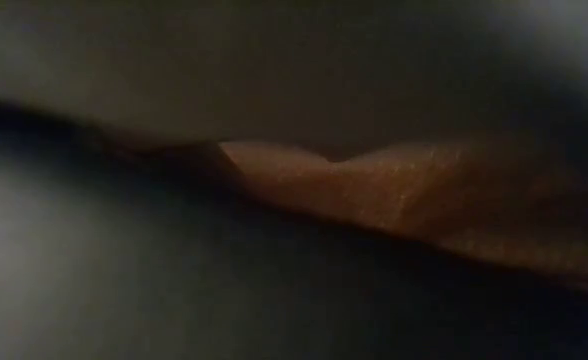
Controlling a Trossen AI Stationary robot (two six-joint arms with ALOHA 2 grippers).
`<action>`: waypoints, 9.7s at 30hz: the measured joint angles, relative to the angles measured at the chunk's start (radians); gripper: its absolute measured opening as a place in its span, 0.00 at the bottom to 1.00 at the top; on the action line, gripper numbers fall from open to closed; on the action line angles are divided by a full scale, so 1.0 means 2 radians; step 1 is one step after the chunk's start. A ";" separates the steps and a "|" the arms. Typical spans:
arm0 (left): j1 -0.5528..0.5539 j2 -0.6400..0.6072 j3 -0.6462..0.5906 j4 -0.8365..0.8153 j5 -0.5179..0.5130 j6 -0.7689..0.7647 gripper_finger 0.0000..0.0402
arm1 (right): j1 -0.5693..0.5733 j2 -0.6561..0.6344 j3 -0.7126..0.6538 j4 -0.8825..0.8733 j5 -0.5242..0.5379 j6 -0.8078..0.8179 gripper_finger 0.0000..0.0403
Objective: Sort clothes
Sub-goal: Put the blue long sleeve into the white laundry bin, then put the brown jacket into the white laundry bin
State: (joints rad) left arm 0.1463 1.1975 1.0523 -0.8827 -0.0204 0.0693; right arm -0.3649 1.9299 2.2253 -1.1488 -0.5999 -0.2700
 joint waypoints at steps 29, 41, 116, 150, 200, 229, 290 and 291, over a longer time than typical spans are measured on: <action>-0.114 -0.226 -0.013 0.188 -0.231 -0.057 0.30 | 0.040 0.064 0.000 0.231 0.042 -0.008 0.00; -0.190 -0.232 -0.064 0.147 -0.540 -0.111 0.29 | 0.049 0.198 0.000 0.336 0.130 -0.014 0.00; -0.194 -0.237 -0.064 0.123 -0.577 -0.109 0.29 | 0.076 0.040 0.001 0.183 0.404 -0.096 0.29; -0.195 -0.237 -0.064 0.123 -0.567 -0.097 0.29 | 0.022 0.277 0.003 0.299 0.182 0.027 0.00; -0.194 -0.237 -0.064 0.136 -0.523 -0.077 0.29 | 0.048 -0.022 0.001 0.023 0.158 0.074 0.43; -0.268 -0.107 -0.064 0.344 -0.110 -0.110 0.29 | 0.486 -0.082 -0.209 0.013 0.428 0.275 0.43; -0.377 0.067 0.006 -0.005 -0.070 -0.293 0.29 | 0.494 -0.133 -0.469 0.400 0.365 0.345 0.42; -0.377 0.065 0.016 -0.026 -0.070 -0.293 0.29 | 0.494 -0.133 -0.469 0.400 0.365 0.338 0.42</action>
State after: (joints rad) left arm -0.6075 1.3276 1.0842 -0.9347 -0.1608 -0.5167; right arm 0.6227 1.6638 1.2865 -0.3496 0.1310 0.4061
